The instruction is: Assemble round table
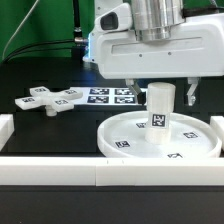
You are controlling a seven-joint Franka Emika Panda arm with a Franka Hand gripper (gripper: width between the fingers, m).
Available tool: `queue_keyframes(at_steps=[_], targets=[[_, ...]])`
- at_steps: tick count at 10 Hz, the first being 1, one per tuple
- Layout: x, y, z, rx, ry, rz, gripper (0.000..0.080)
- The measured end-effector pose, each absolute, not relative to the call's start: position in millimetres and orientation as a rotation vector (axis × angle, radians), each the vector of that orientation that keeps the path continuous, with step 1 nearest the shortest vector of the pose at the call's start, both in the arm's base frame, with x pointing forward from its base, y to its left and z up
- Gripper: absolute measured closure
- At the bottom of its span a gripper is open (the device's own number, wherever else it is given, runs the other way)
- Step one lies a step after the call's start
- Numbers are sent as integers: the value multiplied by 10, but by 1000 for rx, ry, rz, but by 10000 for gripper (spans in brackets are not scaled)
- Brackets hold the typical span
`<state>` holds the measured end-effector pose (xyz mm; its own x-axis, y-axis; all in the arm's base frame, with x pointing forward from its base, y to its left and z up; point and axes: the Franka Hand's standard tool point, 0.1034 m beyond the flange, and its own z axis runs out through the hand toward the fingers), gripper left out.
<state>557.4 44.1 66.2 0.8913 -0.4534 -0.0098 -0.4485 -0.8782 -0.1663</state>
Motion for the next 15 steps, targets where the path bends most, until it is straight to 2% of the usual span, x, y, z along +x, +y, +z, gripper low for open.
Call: queue_keyframes(at_steps=[4, 8, 12, 15], targets=[[5662, 382, 768, -3026, -38, -108, 151], [5656, 358, 755, -3011, -387, -128, 151], [5615, 398, 699, -2888, -1092, -89, 151], [5585, 399, 684, -2784, -1358, -64, 151]])
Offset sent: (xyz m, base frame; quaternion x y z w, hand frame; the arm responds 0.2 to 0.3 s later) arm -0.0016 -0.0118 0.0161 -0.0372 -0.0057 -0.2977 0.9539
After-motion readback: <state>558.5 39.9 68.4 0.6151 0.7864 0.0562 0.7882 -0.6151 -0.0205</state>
